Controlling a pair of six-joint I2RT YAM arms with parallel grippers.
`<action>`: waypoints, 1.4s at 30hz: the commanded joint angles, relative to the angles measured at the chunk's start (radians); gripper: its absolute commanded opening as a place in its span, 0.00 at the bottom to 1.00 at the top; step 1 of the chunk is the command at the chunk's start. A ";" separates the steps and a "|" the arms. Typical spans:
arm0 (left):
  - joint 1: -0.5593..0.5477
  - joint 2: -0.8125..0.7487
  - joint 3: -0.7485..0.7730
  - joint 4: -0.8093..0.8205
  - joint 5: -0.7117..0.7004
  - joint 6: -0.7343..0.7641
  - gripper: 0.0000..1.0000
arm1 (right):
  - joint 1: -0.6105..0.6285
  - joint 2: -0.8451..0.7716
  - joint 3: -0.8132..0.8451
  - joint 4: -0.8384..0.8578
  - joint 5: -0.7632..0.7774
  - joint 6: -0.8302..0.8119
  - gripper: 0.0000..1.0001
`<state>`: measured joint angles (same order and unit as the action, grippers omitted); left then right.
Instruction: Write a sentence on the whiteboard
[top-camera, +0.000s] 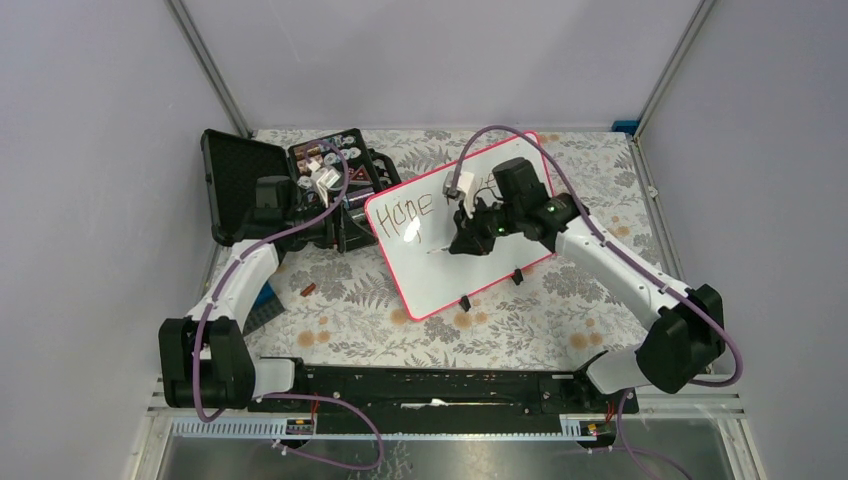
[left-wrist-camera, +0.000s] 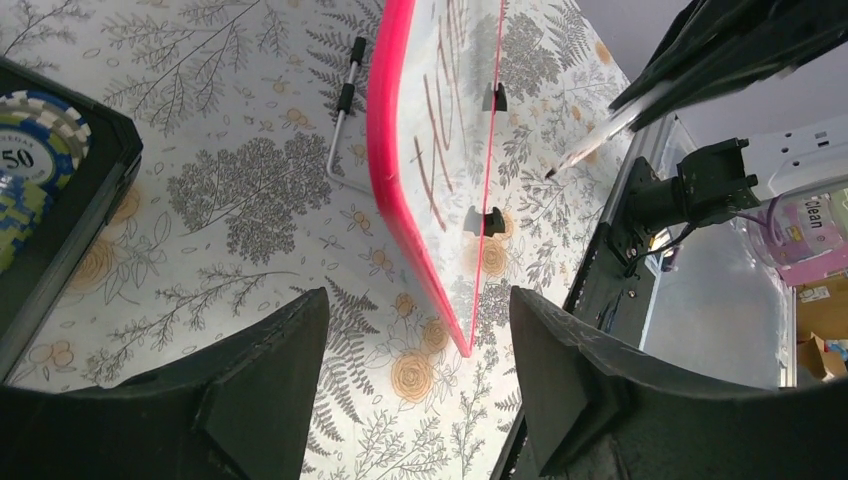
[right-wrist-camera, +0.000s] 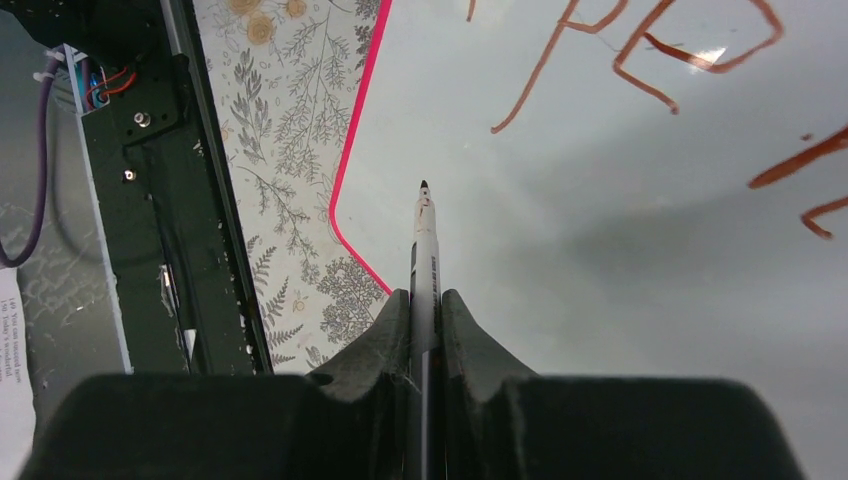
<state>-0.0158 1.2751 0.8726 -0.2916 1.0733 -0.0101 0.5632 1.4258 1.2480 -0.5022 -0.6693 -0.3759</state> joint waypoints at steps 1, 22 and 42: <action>-0.020 -0.025 -0.011 0.109 0.031 -0.031 0.69 | 0.073 -0.034 -0.036 0.129 0.100 0.048 0.00; -0.090 0.059 0.020 0.160 -0.012 -0.065 0.35 | 0.143 -0.042 -0.117 0.225 0.230 0.072 0.00; -0.093 0.070 0.024 0.151 -0.026 -0.065 0.00 | 0.143 -0.016 -0.090 0.217 0.303 0.045 0.00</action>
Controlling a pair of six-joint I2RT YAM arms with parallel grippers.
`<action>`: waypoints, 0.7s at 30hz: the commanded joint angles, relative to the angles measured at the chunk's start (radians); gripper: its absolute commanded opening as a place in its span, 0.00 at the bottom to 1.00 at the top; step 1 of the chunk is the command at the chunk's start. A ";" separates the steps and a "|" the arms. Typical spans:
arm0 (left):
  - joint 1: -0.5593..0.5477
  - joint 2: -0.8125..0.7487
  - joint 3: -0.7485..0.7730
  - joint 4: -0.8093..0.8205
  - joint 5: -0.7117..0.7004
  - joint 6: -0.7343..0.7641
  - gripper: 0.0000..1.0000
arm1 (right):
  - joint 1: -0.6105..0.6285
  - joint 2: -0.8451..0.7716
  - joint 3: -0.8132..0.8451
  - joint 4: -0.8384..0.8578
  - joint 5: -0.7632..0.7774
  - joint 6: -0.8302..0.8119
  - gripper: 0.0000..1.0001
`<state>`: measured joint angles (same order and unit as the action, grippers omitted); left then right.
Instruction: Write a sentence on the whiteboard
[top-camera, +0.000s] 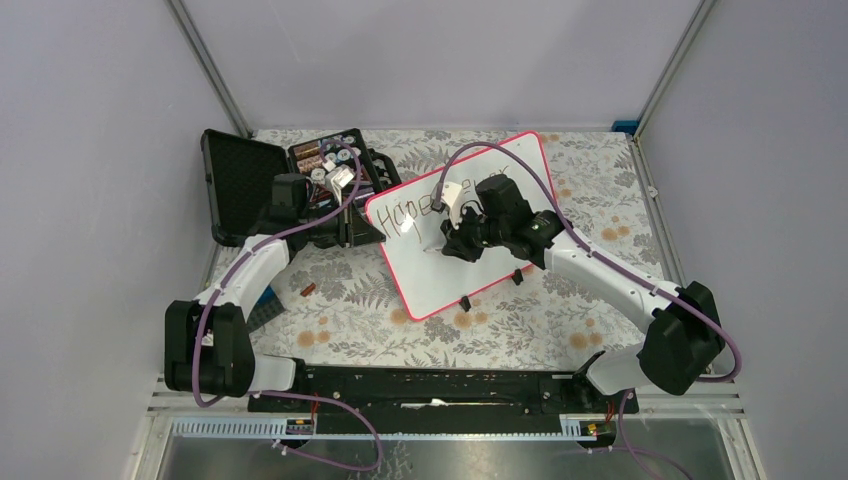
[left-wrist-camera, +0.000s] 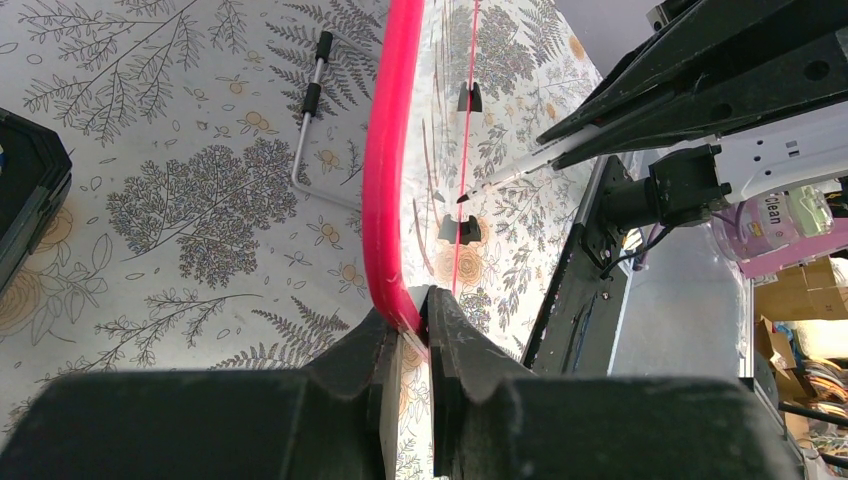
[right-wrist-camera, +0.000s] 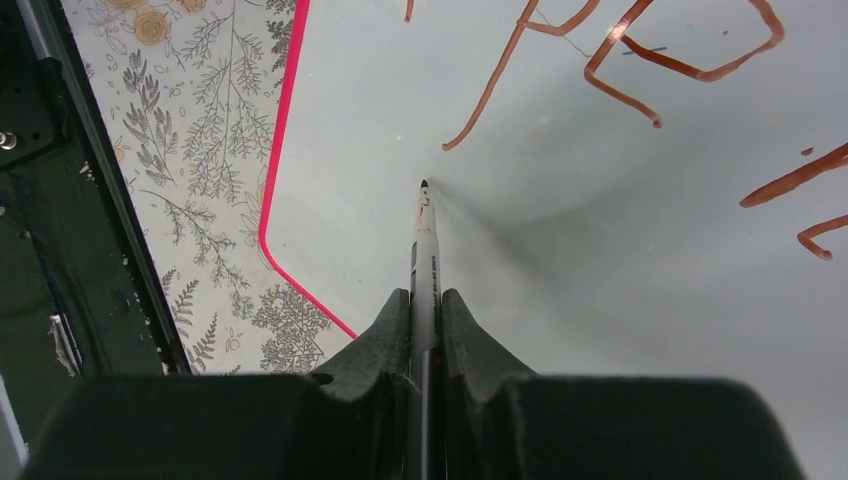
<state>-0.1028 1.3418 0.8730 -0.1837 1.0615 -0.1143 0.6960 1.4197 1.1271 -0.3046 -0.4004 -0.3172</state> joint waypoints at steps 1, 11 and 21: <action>-0.007 0.003 0.024 0.041 -0.015 0.041 0.00 | 0.010 -0.005 0.034 0.020 0.035 -0.013 0.00; -0.009 0.005 0.029 0.034 -0.014 0.049 0.00 | 0.013 0.030 0.060 0.017 0.021 -0.013 0.00; -0.009 0.010 0.035 0.022 -0.013 0.058 0.00 | 0.028 0.047 0.062 0.007 0.003 -0.024 0.00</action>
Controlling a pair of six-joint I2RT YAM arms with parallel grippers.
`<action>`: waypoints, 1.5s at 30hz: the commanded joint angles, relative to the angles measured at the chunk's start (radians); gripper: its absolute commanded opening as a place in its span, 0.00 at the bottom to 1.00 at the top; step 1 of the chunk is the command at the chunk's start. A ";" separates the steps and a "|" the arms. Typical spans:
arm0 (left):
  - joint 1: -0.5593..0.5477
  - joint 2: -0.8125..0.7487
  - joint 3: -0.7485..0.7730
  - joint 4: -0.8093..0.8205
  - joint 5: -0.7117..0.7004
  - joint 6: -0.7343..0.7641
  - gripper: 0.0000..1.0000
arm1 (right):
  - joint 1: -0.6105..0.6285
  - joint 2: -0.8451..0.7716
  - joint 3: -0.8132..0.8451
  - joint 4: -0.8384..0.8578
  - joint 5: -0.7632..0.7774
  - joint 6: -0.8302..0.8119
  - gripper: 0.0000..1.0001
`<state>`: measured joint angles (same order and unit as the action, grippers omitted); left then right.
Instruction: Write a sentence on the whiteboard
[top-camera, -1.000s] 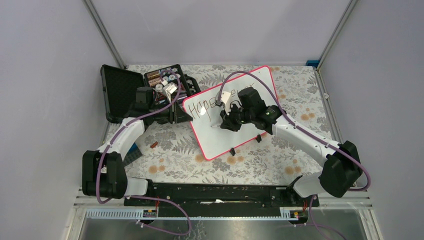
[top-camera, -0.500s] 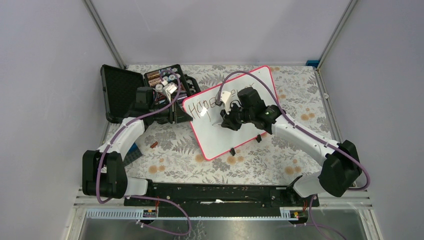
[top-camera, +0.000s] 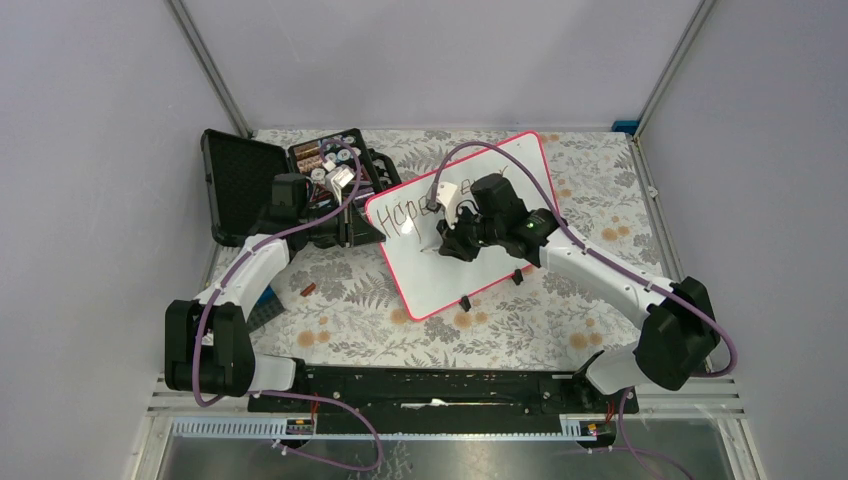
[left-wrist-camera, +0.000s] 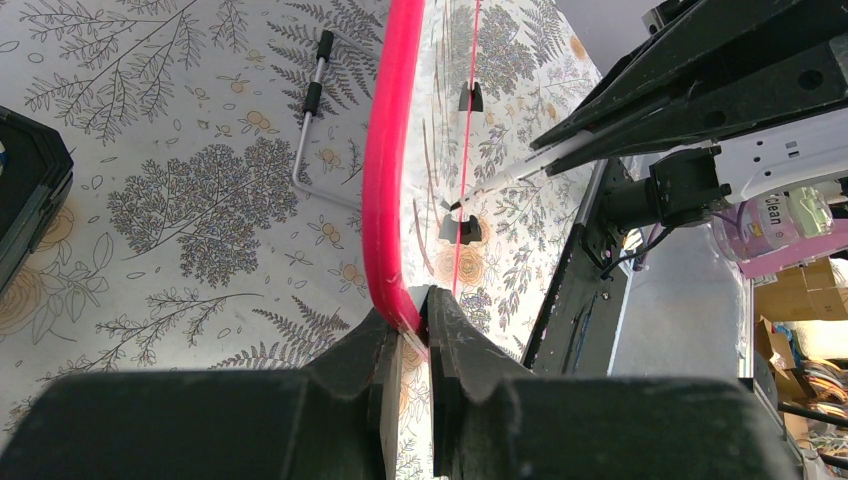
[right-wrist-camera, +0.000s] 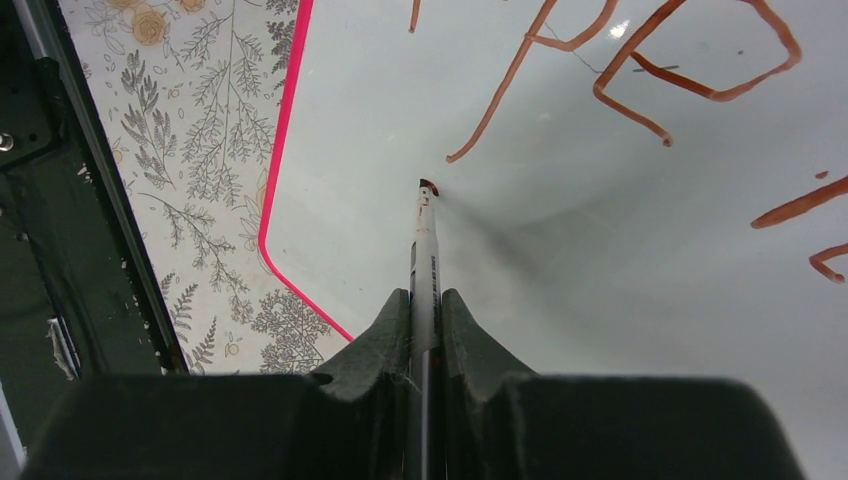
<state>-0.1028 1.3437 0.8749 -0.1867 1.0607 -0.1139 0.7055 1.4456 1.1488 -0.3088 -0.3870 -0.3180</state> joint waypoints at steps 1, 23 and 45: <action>-0.009 0.009 0.033 0.025 -0.012 0.058 0.00 | 0.021 0.021 0.038 0.011 -0.010 -0.025 0.00; -0.009 0.012 0.040 0.006 -0.016 0.072 0.00 | 0.030 -0.035 -0.096 -0.006 -0.006 -0.056 0.00; -0.009 0.012 0.039 -0.001 -0.018 0.079 0.00 | 0.097 -0.046 -0.105 -0.006 -0.095 -0.019 0.00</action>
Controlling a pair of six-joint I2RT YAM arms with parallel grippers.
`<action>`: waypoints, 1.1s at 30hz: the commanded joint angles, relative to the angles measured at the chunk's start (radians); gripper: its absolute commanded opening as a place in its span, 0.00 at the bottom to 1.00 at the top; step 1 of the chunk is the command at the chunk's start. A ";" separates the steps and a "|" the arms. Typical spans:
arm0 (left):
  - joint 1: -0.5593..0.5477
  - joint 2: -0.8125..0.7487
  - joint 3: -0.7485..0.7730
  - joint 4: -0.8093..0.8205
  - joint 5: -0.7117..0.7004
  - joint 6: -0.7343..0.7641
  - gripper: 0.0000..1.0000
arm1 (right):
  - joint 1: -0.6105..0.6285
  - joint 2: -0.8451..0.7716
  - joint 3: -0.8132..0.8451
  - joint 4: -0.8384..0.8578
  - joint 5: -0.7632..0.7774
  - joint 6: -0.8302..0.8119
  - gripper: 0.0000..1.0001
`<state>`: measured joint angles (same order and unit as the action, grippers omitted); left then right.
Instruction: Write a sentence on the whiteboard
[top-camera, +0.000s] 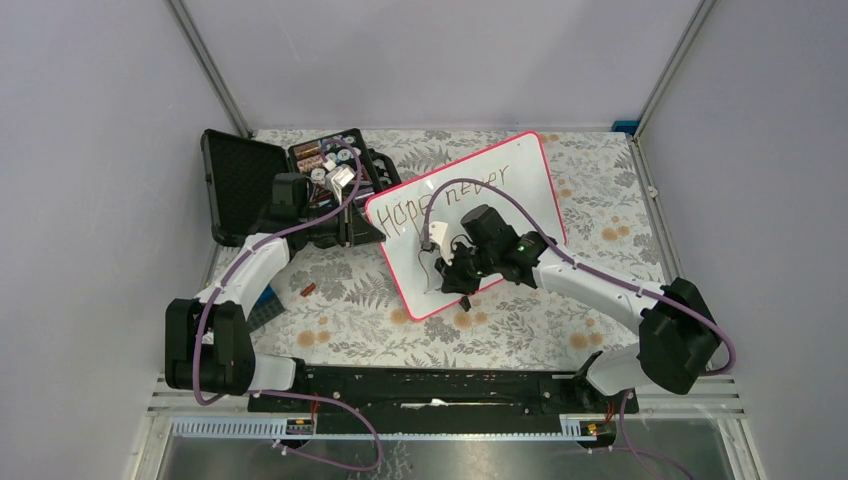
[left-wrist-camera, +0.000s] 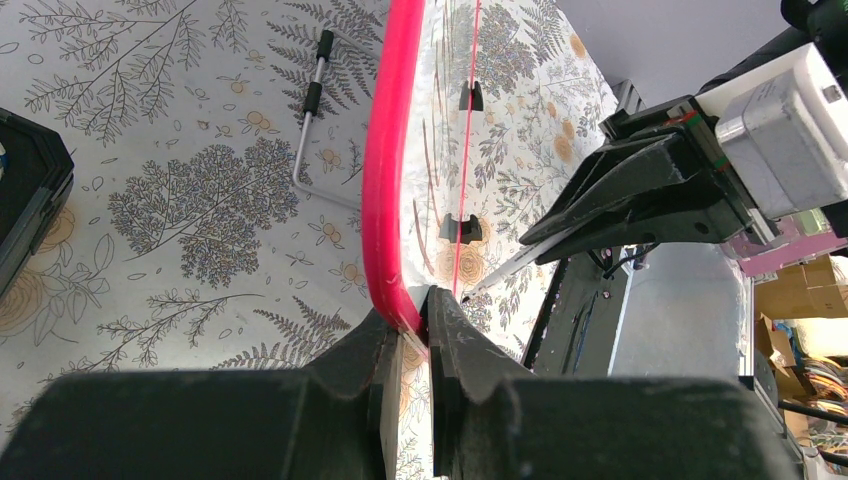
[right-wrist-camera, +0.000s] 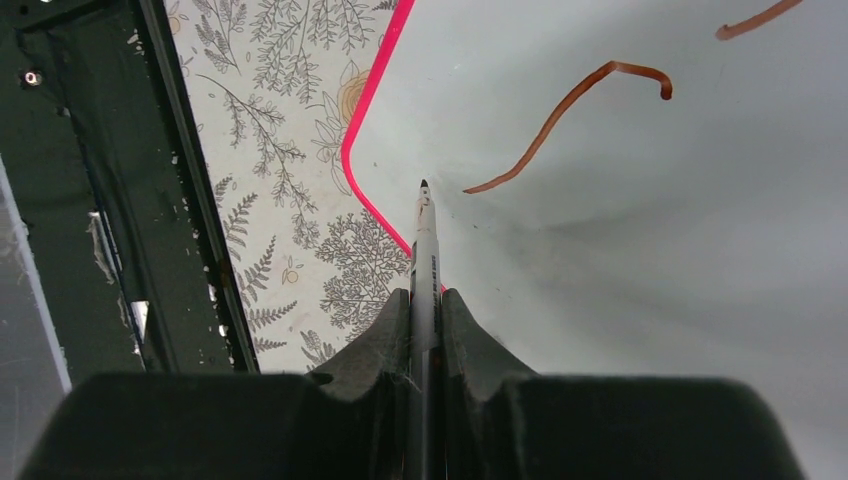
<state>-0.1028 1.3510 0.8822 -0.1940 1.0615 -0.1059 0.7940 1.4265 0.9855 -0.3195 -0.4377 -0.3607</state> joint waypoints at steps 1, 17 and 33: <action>-0.009 0.006 0.032 0.006 -0.018 0.071 0.00 | 0.008 -0.031 0.069 0.004 -0.045 0.029 0.00; -0.011 -0.002 0.032 -0.002 -0.020 0.074 0.00 | 0.009 0.017 0.143 0.036 0.101 0.040 0.00; -0.010 0.008 0.040 -0.019 -0.021 0.086 0.00 | -0.079 -0.012 0.125 0.003 0.123 0.004 0.00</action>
<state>-0.1028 1.3514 0.8879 -0.2142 1.0576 -0.0952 0.7589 1.4425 1.0840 -0.3149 -0.3580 -0.3271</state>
